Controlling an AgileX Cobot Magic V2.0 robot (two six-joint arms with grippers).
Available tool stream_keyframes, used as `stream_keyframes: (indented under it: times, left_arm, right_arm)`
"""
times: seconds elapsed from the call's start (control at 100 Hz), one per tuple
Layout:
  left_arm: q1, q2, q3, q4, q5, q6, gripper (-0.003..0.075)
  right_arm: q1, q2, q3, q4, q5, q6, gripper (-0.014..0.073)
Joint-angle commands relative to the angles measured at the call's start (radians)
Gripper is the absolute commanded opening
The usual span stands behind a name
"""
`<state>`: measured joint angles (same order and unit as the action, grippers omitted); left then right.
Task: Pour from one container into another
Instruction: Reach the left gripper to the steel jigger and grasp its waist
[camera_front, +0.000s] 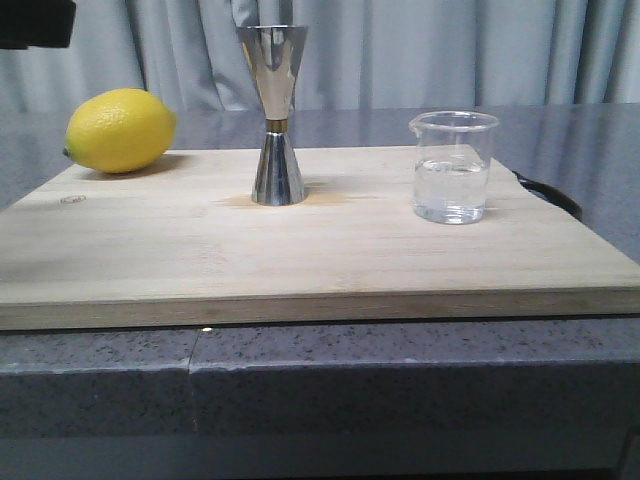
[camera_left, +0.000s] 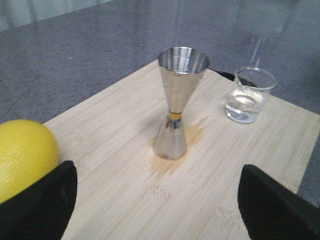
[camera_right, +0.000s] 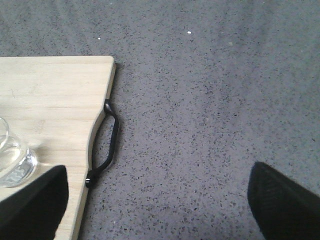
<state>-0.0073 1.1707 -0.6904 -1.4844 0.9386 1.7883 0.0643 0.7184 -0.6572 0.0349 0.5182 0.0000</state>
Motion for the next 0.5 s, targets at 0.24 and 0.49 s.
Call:
stream_keyframes:
  times: [0.24,0.49]
  left_arm:
    - [0.001,0.199,-0.019,-0.238,0.272,0.271,0.0606]
    - [-0.068,0.328,-0.021,-0.361,0.319,0.428,0.0606]
  right_arm:
    - [-0.006,0.002,-0.037,0.0,-0.099,0.0,0.0659]
    - [-0.006,0.002,-0.037,0.0,-0.099,0.0,0.0659]
